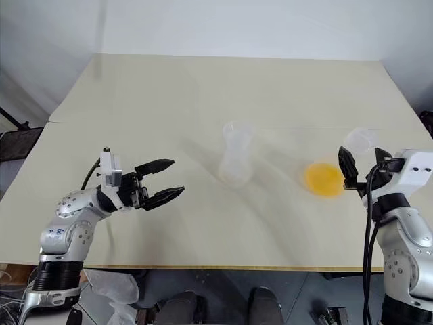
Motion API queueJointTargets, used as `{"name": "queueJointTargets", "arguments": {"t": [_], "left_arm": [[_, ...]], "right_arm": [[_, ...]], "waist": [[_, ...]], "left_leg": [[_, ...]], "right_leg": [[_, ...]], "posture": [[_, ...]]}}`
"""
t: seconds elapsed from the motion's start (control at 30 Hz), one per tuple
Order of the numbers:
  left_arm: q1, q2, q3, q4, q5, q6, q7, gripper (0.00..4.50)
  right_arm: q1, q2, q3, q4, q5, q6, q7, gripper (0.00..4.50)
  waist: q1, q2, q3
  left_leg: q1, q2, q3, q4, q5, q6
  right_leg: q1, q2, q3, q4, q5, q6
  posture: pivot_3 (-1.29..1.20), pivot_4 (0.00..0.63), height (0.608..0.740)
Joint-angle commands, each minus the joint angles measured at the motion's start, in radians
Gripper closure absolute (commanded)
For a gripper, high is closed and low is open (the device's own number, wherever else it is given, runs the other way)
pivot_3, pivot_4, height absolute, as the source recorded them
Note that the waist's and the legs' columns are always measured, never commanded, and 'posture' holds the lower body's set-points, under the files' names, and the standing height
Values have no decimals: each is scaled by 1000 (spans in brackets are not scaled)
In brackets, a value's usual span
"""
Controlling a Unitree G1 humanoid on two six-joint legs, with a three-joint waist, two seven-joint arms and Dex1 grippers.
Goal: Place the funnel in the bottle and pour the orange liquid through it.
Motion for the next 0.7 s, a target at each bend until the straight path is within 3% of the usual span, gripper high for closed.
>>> {"name": "queueJointTargets", "arguments": {"t": [0.03, 0.63, 0.7], "left_arm": [[-20, 0, -2, -33, -25, -12, 1, 48], [-20, -1, -2, -56, -23, -16, 37, 48], [-19, -2, -3, -61, -22, -16, 41, 0]], "right_arm": [[-38, -14, -20, 33, 1, -32, 26, 0], [-135, 10, 45, 125, -26, -67, 114, 0], [-143, 15, 47, 135, -27, -77, 118, 399]], "waist": [[0, 0, 0], [0, 0, 0], [-1, 0, 0]], "left_leg": [[0, 0, 0, 0, 0, 0], [0, 0, 0, 0, 0, 0], [0, 0, 0, 0, 0, 0]], "right_leg": [[0, 0, 0, 0, 0, 0], [0, 0, 0, 0, 0, 0], [0, 0, 0, 0, 0, 0]], "posture": [[0, 150, 740], [0, 150, 740], [0, 150, 740]]}}
